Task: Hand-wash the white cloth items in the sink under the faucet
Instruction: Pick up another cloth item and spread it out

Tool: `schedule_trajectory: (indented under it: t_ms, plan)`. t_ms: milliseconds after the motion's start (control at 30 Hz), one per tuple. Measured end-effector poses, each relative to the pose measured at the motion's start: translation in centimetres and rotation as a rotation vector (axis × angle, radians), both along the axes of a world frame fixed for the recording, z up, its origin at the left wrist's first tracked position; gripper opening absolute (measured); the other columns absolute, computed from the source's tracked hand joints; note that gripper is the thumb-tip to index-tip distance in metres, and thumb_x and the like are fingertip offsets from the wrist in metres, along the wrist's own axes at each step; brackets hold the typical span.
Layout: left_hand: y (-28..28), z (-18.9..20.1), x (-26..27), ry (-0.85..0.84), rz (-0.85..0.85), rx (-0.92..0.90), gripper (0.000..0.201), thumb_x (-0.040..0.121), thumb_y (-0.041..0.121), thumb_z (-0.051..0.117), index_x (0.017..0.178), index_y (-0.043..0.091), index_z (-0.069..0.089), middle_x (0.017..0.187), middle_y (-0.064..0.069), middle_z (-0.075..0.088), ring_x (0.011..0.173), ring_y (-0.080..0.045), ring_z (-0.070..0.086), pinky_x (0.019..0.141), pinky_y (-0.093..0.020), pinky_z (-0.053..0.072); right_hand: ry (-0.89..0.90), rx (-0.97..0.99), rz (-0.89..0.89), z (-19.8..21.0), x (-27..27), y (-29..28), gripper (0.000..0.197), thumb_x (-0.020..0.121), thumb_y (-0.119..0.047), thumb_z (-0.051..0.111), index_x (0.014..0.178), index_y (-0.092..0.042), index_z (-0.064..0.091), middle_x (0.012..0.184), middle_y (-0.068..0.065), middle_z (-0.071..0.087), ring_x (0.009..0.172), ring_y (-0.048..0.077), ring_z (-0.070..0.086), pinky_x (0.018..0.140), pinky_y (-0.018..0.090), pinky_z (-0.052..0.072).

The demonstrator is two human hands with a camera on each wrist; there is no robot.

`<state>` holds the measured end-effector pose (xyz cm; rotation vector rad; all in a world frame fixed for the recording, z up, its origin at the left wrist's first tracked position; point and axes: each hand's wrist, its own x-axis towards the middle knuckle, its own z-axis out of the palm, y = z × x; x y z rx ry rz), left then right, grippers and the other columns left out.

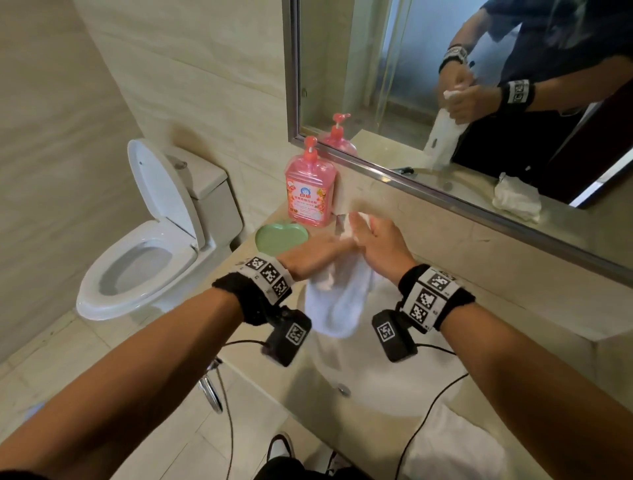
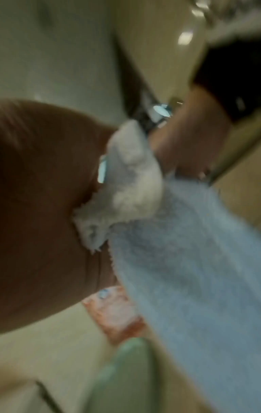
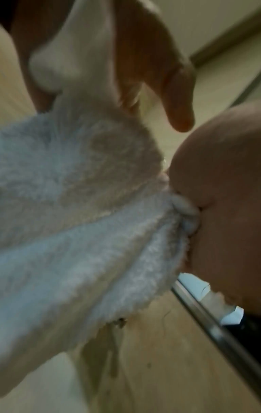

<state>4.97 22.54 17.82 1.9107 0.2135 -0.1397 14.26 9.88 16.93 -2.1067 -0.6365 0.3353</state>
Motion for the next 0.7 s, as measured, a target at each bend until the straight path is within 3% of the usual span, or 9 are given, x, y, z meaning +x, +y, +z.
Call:
schedule_trajectory:
  t_ms: [100, 167, 233, 267, 333, 367, 533, 633, 700]
  plan:
    - [2.5, -0.7, -0.7, 0.219, -0.237, 0.755, 0.022, 0.079, 0.026, 0.071, 0.093, 0.017, 0.057, 0.080, 0.003, 0.066, 0.078, -0.019, 0.062, 0.066, -0.026, 0.047, -0.037, -0.096, 0.206, 0.3, 0.5, -1.3, 0.029, 0.086, -0.053, 0.070, 0.095, -0.025, 0.067, 0.085, -0.004, 0.070, 0.081, 0.014, 0.065, 0.068, 0.029, 0.048]
    - [4.4, -1.1, -1.2, 0.273, -0.231, 0.805, 0.015, 0.080, 0.020, 0.066, 0.093, 0.014, 0.061, 0.084, 0.001, 0.071, 0.074, -0.015, 0.063, 0.061, -0.021, 0.046, -0.177, -0.376, 0.412, 0.1, 1.1, -2.2, 0.047, 0.077, -0.045, 0.082, 0.114, -0.022, 0.065, 0.101, -0.004, 0.069, 0.094, 0.015, 0.063, 0.073, 0.025, 0.040]
    - [6.2, -1.2, -1.6, 0.239, -0.193, 0.652, 0.012, 0.088, 0.028, 0.065, 0.091, 0.017, 0.061, 0.088, 0.000, 0.070, 0.076, -0.015, 0.063, 0.063, -0.020, 0.044, -0.279, -0.583, 0.459, -1.0, 1.8, -3.0, 0.041, 0.084, -0.040, 0.077, 0.115, -0.016, 0.067, 0.109, 0.005, 0.068, 0.104, 0.026, 0.061, 0.078, 0.025, 0.038]
    - [6.8, -1.2, -1.8, 0.211, -0.161, 0.523, 0.017, 0.091, 0.033, 0.064, 0.095, 0.017, 0.063, 0.093, -0.002, 0.069, 0.081, -0.018, 0.064, 0.068, -0.024, 0.047, -0.250, -0.569, 0.408, -1.5, 2.1, -3.5, 0.026, 0.086, -0.040, 0.074, 0.101, -0.019, 0.070, 0.099, 0.002, 0.070, 0.097, 0.025, 0.062, 0.073, 0.021, 0.038]
    - [7.0, -1.6, -1.8, 0.121, -0.049, 0.276, 0.025, 0.095, 0.033, 0.060, 0.109, 0.013, 0.066, 0.103, -0.007, 0.070, 0.091, -0.024, 0.066, 0.080, -0.034, 0.055, 0.032, -0.323, 0.220, -2.1, 2.6, -4.2, 0.019, 0.087, -0.038, 0.075, 0.080, -0.020, 0.071, 0.076, -0.003, 0.066, 0.078, 0.019, 0.062, 0.064, 0.021, 0.040]
    - [6.5, -1.9, -1.7, 0.080, 0.028, 0.196, 0.027, 0.097, 0.032, 0.058, 0.114, 0.013, 0.067, 0.107, -0.008, 0.070, 0.096, -0.027, 0.066, 0.087, -0.039, 0.055, 0.153, -0.158, 0.104, -2.4, 2.5, -4.0, 0.021, 0.088, -0.036, 0.074, 0.083, -0.016, 0.073, 0.075, -0.002, 0.067, 0.076, 0.018, 0.062, 0.065, 0.025, 0.044]
    - [1.9, -1.3, 0.9, -0.036, 0.428, -0.296, 0.032, 0.100, 0.039, 0.050, 0.111, 0.014, 0.066, 0.109, -0.007, 0.072, 0.099, -0.019, 0.066, 0.098, -0.042, 0.051, 0.194, 0.271, -0.122, -2.6, -2.8, 1.5, 0.026, 0.093, -0.046, 0.062, 0.091, -0.021, 0.070, 0.072, -0.015, 0.069, 0.070, 0.003, 0.066, 0.055, 0.014, 0.047]
    - [-0.2, -0.5, 1.6, -0.090, 0.379, -0.271, 0.039, 0.103, 0.037, 0.041, 0.108, 0.004, 0.061, 0.115, -0.024, 0.065, 0.104, -0.025, 0.061, 0.104, -0.050, 0.046, 0.191, 0.263, -0.230, -1.7, -2.6, 3.4, 0.040, 0.097, -0.052, 0.055, 0.104, -0.016, 0.070, 0.086, -0.006, 0.072, 0.080, 0.008, 0.069, 0.064, 0.021, 0.054]
    - [-0.4, 0.0, 1.3, -0.075, 0.350, -0.232, 0.040, 0.102, 0.041, 0.042, 0.105, 0.010, 0.066, 0.115, -0.016, 0.068, 0.107, -0.025, 0.064, 0.101, -0.046, 0.049, 0.195, 0.210, -0.294, -1.3, -1.8, 3.4, 0.046, 0.098, -0.052, 0.053, 0.107, -0.010, 0.069, 0.094, 0.003, 0.072, 0.086, 0.016, 0.069, 0.074, 0.027, 0.056]
